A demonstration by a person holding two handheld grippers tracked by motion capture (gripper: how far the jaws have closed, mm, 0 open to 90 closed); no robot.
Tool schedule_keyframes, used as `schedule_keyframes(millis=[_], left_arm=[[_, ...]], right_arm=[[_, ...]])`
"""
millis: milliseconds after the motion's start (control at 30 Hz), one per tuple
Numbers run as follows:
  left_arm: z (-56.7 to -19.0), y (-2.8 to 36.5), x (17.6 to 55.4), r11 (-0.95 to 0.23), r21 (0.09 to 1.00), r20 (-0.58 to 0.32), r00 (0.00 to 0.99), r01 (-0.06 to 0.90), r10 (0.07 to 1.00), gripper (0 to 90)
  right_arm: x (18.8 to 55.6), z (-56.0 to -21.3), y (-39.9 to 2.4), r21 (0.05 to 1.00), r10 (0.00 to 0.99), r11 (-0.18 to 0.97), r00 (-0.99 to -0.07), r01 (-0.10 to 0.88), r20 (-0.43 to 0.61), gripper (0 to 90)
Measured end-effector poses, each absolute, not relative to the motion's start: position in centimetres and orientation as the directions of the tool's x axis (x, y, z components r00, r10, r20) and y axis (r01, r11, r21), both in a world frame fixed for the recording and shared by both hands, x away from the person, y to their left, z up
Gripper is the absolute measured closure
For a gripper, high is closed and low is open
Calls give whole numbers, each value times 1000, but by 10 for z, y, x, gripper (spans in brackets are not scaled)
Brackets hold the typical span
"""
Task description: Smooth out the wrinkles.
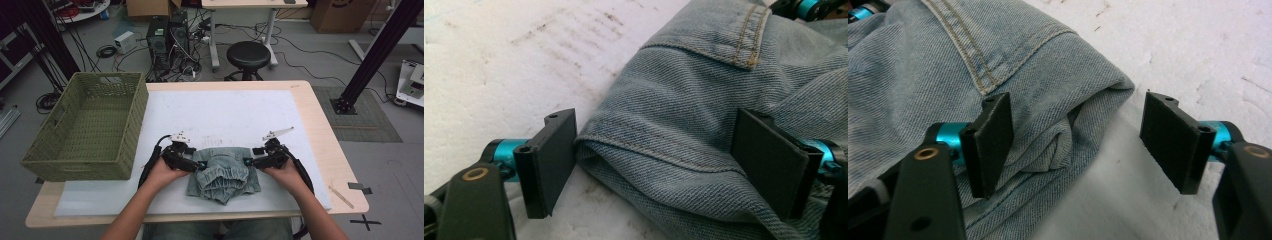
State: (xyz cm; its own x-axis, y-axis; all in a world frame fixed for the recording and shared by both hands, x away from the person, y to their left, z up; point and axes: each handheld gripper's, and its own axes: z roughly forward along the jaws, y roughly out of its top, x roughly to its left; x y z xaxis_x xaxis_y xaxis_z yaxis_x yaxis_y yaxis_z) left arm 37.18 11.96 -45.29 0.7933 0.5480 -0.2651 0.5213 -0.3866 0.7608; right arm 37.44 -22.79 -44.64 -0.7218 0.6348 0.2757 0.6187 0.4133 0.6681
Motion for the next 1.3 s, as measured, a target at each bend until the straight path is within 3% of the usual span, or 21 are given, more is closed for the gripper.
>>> schedule_keyframes(millis=[67,100,167,367,500,1300], left_arm=[[-453,120,372,-385,763,-264,794,520,548,211],[-453,120,372,-387,763,-264,796,518,545,226],[-453,120,371,-385,765,-266,799,515,539,282],[-452,116,368,-396,784,-240,822,478,517,583],[-450,114,365,-390,805,-210,829,448,519,723],[-442,97,389,-369,836,-172,832,406,527,754]], right_arm=[[374,-447,-228,668,625,417,-728,617,282,383],[374,-446,-228,667,595,424,-744,613,305,502],[372,-446,-226,676,588,433,-755,597,290,534],[371,-446,-226,689,584,414,-754,595,301,711],[370,-444,-225,695,581,429,-765,577,277,742],[384,-432,-236,722,636,435,-751,538,177,749]])
